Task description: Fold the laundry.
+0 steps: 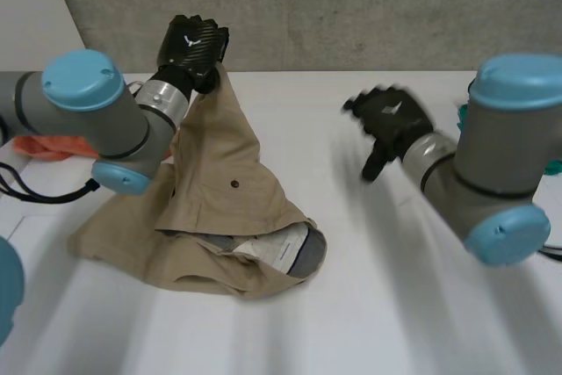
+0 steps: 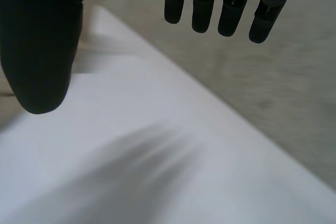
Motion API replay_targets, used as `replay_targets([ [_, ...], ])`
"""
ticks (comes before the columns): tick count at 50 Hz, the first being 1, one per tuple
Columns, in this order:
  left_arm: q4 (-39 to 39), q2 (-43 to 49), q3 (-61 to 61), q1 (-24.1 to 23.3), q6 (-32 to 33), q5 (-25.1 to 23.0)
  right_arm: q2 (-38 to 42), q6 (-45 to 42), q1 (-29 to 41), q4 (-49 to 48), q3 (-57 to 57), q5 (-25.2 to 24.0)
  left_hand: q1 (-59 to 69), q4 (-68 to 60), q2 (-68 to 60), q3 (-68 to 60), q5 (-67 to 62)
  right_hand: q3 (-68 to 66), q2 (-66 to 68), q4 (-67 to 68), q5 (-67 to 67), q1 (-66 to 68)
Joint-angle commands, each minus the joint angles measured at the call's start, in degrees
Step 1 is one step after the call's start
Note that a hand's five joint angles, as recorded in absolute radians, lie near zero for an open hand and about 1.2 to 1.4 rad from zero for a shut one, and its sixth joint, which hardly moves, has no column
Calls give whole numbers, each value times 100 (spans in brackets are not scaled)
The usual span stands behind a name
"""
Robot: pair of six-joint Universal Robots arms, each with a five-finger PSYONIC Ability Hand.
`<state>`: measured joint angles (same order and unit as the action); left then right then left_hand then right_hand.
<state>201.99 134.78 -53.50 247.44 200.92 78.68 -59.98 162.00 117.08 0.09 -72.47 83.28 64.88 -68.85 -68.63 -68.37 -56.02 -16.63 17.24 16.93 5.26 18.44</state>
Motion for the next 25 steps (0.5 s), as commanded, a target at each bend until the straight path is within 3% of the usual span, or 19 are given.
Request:
replay_targets([
  [1, 42, -540, -626, 32, -9, -2, 398, 25, 525, -359, -426, -998, 1512, -1115, -1137, -1163, -1398, -942, 881, 911, 1078, 760],
  [13, 42, -866, -1066, 41, -26, 7, 1410, -54, 1132, -1072, 101, -954, 1512, -1115, -1137, -1163, -1398, -1582, 1521, 1551, 1719, 1400],
  [14, 33, -892, -1092, 76, -35, 16, 1463, -63, 1132, -1072, 128, -928, 1512, -1115, -1137, -1163, -1398, -1916, 1855, 1885, 2053, 1734],
  [17, 24, -954, -1171, 94, -26, 7, 1586, -125, 1141, -1116, 216, -726, 1512, -1115, -1137, -1163, -1398, -5240, 5179, 5209, 5376, 5058],
  [18, 24, -963, -1198, 102, -26, 7, 1595, -133, 1133, -1142, 268, -482, 1512, -1115, -1137, -1163, -1398, -6326, 6265, 6296, 6463, 6145],
  [23, -37, -1103, -1268, 111, -35, 7, 1280, -64, 975, -1204, 164, 704, 1512, -1115, -1137, -1163, -1398, -6337, 6276, 6307, 6474, 6156],
  [25, -116, -1252, -1443, 120, -35, -2, 1077, -46, 765, -1204, 128, 934, 1512, -1115, -1137, -1163, -1398, -6337, 6276, 6307, 6474, 6156],
])
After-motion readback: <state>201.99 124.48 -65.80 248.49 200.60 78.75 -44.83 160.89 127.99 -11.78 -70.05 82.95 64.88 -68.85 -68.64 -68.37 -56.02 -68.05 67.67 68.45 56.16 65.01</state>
